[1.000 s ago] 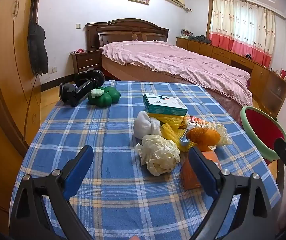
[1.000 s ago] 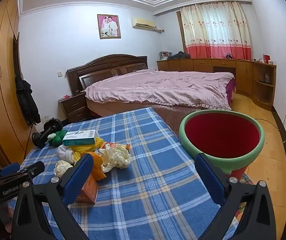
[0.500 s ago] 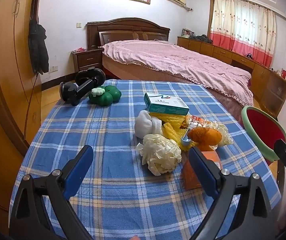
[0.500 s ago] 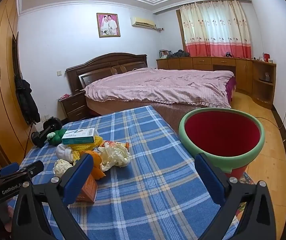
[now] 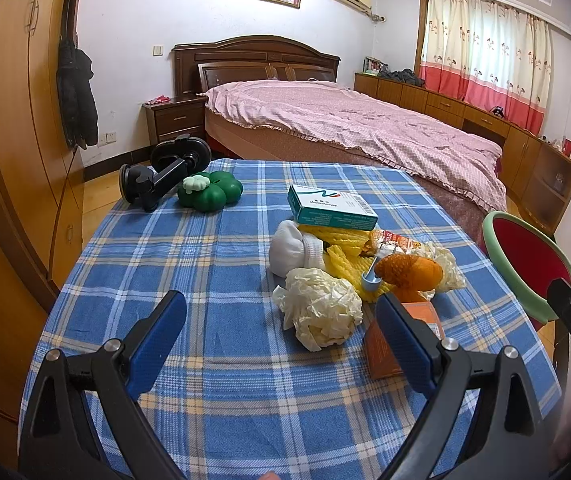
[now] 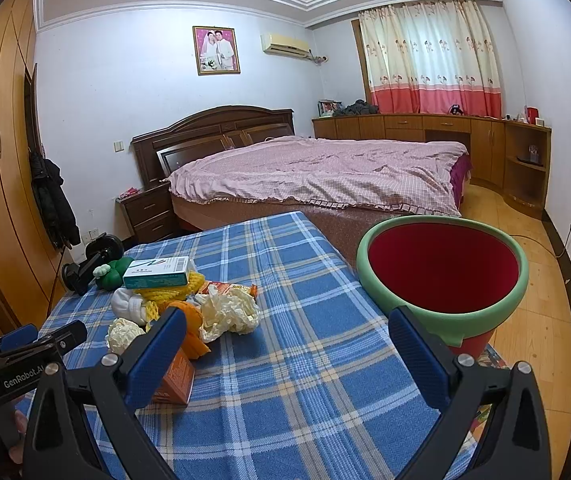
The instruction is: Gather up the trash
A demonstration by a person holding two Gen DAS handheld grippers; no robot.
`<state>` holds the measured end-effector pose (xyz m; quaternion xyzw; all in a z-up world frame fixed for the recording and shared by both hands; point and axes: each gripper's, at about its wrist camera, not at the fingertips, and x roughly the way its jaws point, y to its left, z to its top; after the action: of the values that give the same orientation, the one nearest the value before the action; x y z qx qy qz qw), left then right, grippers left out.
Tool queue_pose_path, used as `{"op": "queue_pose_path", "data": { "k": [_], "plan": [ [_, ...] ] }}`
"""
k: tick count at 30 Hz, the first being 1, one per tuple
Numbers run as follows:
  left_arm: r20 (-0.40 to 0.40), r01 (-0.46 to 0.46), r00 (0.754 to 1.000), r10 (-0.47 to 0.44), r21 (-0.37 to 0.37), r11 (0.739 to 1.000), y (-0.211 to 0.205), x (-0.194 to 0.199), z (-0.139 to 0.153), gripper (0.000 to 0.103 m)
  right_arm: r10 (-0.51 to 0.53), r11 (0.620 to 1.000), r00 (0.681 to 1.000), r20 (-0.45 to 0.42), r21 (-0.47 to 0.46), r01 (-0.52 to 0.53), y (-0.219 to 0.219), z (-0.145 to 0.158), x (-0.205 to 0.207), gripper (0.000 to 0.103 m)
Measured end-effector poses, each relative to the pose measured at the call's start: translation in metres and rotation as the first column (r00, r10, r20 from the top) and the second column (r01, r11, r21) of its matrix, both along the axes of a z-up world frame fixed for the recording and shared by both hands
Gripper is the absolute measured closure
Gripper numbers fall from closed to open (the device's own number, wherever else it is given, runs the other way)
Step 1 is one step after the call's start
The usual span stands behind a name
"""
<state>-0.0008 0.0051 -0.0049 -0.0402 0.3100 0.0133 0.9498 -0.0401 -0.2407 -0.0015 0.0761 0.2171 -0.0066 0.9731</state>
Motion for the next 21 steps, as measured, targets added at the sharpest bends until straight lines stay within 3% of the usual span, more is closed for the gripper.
{"op": "queue_pose_path", "data": {
  "k": [21],
  "plan": [
    [-0.001, 0.000, 1.000, 0.000, -0.002, 1.000, 0.0010, 0.0013, -0.0005, 0.008, 0.001, 1.000, 1.000, -0.001, -0.003, -0.001, 0.0016, 0.0006, -0.0021, 0.000]
  ]
}}
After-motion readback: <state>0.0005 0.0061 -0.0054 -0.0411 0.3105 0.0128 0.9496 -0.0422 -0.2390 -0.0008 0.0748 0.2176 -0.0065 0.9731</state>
